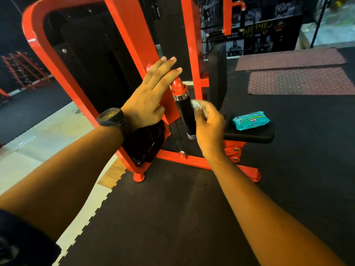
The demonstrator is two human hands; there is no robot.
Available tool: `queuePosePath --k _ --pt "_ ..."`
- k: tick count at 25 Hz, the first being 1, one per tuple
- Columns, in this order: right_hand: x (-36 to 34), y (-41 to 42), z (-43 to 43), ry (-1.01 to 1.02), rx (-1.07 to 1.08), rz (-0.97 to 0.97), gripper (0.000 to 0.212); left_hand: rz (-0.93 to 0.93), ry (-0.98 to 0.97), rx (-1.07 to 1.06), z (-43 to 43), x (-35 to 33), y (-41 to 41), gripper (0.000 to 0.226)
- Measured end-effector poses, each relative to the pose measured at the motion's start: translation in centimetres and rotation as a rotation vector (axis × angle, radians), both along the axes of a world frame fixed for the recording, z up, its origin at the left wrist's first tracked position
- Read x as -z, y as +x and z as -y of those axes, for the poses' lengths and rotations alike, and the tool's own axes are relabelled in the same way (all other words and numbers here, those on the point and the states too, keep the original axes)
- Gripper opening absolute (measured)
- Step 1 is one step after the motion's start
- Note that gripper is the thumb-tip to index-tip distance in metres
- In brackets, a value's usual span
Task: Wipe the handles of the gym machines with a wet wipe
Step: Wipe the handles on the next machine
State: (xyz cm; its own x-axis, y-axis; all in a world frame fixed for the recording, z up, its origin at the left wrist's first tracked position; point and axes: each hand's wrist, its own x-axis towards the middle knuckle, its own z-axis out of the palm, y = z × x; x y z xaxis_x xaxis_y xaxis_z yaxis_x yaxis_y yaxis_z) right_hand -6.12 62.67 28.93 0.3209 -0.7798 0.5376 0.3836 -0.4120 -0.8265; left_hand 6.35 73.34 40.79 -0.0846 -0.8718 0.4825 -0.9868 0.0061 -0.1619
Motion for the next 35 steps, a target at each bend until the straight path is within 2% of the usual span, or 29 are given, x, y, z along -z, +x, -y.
queuePosePath --k 2,6,8,12,17,19,22,25,28,30,33,35 --pt "1.7 -0.5 -0.7 -0.073 0.105 0.033 0.02 0.003 -0.004 -0.001 -0.3 0.0 0.1 0.097" --pt "3.6 -1.5 -0.7 -0.471 0.274 0.035 0.013 0.003 -0.01 0.023 -0.2 -0.1 0.1 0.096" --pt "3.4 -1.5 -0.7 -0.692 0.272 -0.018 0.014 0.002 -0.016 0.028 -0.1 -0.1 -0.2 0.095" --pt "2.6 -2.6 1.2 -1.181 0.298 -0.174 0.033 -0.002 -0.024 0.046 0.2 0.0 -0.2 0.093" --pt "0.8 -3.9 3.7 -1.579 0.347 -0.296 0.031 -0.013 -0.057 0.069 0.4 0.2 -0.2 0.095" --pt "0.7 -3.9 4.0 -1.638 0.34 -0.331 0.031 -0.023 -0.064 0.076 0.7 0.4 -0.3 0.095" --pt "1.9 -4.7 4.3 -1.646 0.309 -0.436 0.033 -0.034 -0.055 0.069 0.7 0.2 -0.2 0.096" --pt "1.8 -4.4 4.2 -1.648 0.338 -0.429 0.032 -0.044 -0.075 0.068 1.2 0.5 -0.3 0.094" --pt "3.0 -5.5 4.6 -1.607 0.279 -0.468 0.035 -0.053 -0.076 0.064 1.0 0.6 -0.2 0.096" --pt "4.0 -5.4 4.2 -1.366 0.294 -0.424 0.039 -0.05 -0.073 0.066 0.9 0.6 -0.1 0.097" --pt "5.1 -2.8 -0.3 -0.666 0.371 -0.225 0.034 -0.067 -0.084 0.06 1.1 0.7 -0.1 0.097" --pt "5.3 -1.4 -2.6 -0.359 0.376 -0.147 0.032 -0.07 -0.088 0.06 1.1 0.7 -0.2 0.096"
